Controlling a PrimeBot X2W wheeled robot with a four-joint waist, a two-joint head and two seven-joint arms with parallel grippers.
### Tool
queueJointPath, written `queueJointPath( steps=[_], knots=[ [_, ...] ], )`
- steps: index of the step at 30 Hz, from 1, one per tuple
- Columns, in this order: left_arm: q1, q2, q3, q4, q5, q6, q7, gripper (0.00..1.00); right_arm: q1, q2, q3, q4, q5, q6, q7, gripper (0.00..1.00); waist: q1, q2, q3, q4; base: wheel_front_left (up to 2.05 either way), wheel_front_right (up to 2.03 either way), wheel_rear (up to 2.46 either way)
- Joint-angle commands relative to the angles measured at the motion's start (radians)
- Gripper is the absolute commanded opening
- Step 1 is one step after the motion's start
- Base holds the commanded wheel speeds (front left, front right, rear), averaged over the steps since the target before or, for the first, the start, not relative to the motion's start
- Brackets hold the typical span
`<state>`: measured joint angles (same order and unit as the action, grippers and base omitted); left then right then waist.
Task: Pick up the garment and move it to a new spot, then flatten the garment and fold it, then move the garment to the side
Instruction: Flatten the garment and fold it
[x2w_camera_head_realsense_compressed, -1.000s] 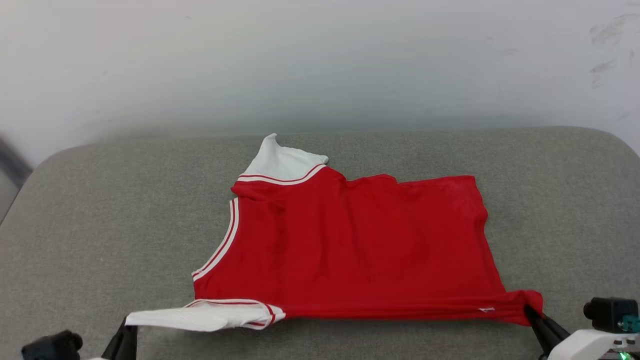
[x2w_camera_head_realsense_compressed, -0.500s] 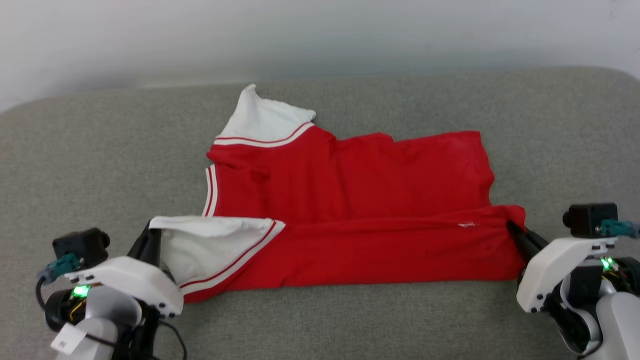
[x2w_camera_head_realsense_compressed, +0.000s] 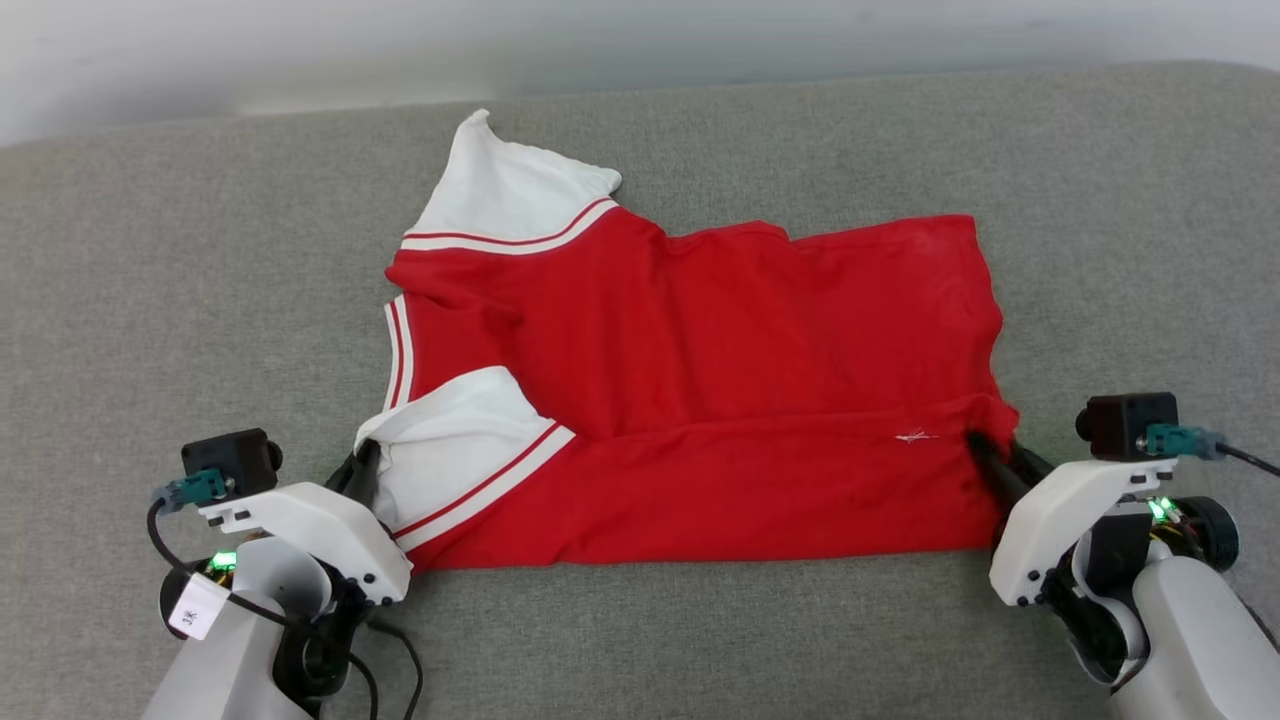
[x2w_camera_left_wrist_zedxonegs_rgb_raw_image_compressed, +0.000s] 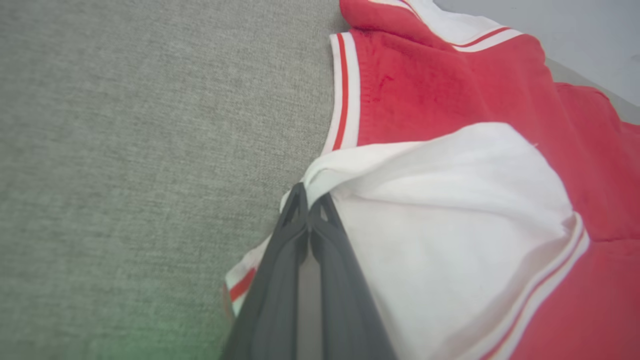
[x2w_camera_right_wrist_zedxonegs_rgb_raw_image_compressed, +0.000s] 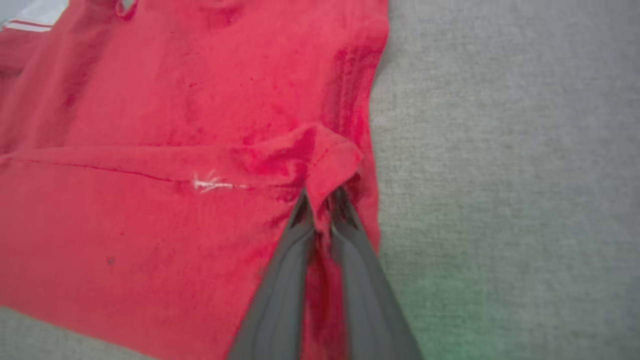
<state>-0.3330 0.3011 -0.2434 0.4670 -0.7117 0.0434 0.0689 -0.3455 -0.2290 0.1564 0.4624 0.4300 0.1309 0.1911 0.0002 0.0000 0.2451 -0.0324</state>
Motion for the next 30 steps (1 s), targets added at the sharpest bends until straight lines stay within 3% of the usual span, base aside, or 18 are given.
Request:
queueJointPath(
  steps=[1,7,12,20,25,30],
  knots=[
    [-0.006,-0.005,-0.002,0.006,0.000,-0.006,-0.003,1.00,-0.001,0.001,0.002,-0.001,0.003,0.000,-0.013,1.00,-0.0002,0.0000,-0.009,0.002,0.00,0.00,0.00],
    [-0.018,0.009,0.009,0.032,-0.010,-0.020,-0.023,1.00,0.037,-0.003,0.013,-0.032,0.007,0.000,-0.233,1.00,-0.0002,0.0000,-0.063,0.007,0.00,0.00,0.00],
    [-0.004,0.058,0.008,-0.011,-0.014,-0.020,0.041,1.00,0.081,0.014,-0.003,-0.075,-0.019,0.000,-0.339,1.00,-0.0002,0.0000,-0.115,0.000,0.00,0.00,0.00],
    [0.047,0.171,-0.024,-0.157,-0.074,-0.005,0.359,1.00,0.165,0.038,-0.039,-0.171,-0.066,0.000,-0.330,1.00,-0.0002,0.0000,-0.156,-0.030,0.00,0.00,0.00],
    [0.090,0.236,-0.022,-0.223,-0.126,0.044,0.552,1.00,0.191,0.063,-0.058,-0.245,-0.088,0.000,-0.306,1.00,-0.0002,0.0000,-0.133,-0.065,0.00,0.00,0.00],
    [0.120,0.268,-0.014,-0.227,-0.150,0.096,0.643,1.00,0.198,0.087,-0.066,-0.288,-0.096,0.000,-0.288,1.00,-0.0002,0.0000,-0.091,-0.098,0.00,0.00,0.00]
  ],
)
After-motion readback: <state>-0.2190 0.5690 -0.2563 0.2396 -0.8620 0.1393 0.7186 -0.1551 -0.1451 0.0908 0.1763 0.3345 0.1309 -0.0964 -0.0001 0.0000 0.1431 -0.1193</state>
